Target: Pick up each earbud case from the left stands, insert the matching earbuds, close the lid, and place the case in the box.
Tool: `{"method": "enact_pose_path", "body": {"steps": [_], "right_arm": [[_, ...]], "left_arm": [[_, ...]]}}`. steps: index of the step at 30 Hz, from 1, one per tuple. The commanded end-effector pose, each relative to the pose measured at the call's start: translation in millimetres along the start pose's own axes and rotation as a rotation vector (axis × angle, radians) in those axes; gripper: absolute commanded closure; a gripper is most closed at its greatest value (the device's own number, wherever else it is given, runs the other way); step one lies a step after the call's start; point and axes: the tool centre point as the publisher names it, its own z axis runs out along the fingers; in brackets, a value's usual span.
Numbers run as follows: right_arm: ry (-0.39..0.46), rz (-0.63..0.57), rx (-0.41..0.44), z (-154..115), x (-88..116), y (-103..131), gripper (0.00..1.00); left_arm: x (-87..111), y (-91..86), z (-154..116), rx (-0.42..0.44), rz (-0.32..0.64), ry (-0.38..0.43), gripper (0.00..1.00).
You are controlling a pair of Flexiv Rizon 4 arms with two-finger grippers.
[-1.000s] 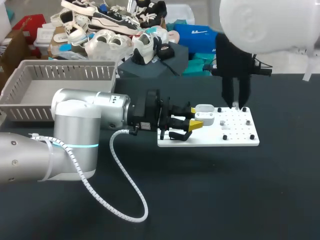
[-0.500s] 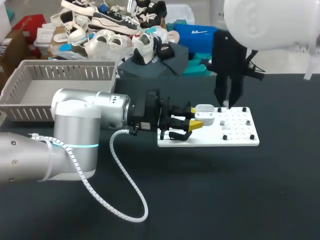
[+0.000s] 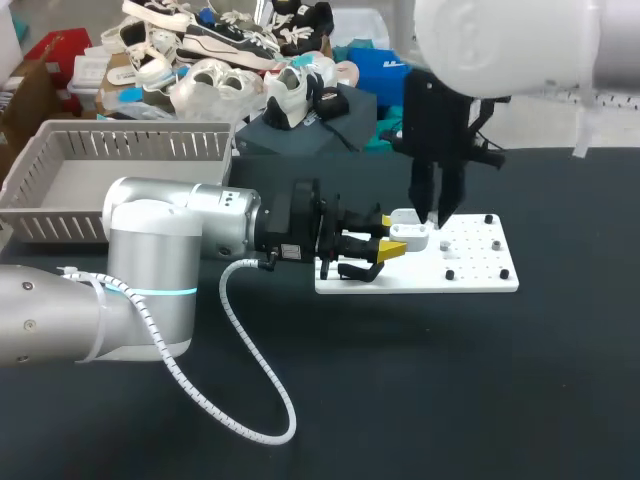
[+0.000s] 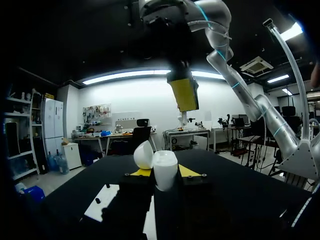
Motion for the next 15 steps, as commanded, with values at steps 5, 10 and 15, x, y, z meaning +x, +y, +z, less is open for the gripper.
{"method": "enact_pose_path", "body": {"steps": [5,10,15], "right_arm": [[0.016,-0.028,0.026,4.5,-3.0,15.3,1.00],[0.011,-0.045,0.031,8.3,-6.6,20.7,1.00],[0.012,-0.048,0.036,13.8,-11.8,21.6,1.00]], "left_arm": [[0.9,0.7,0.2,0.002,0.001,-0.002,1.00],[0.9,0.7,0.2,0.002,0.001,-0.002,1.00],[0.9,0.7,0.2,0.002,0.001,-0.002,1.00]]}}
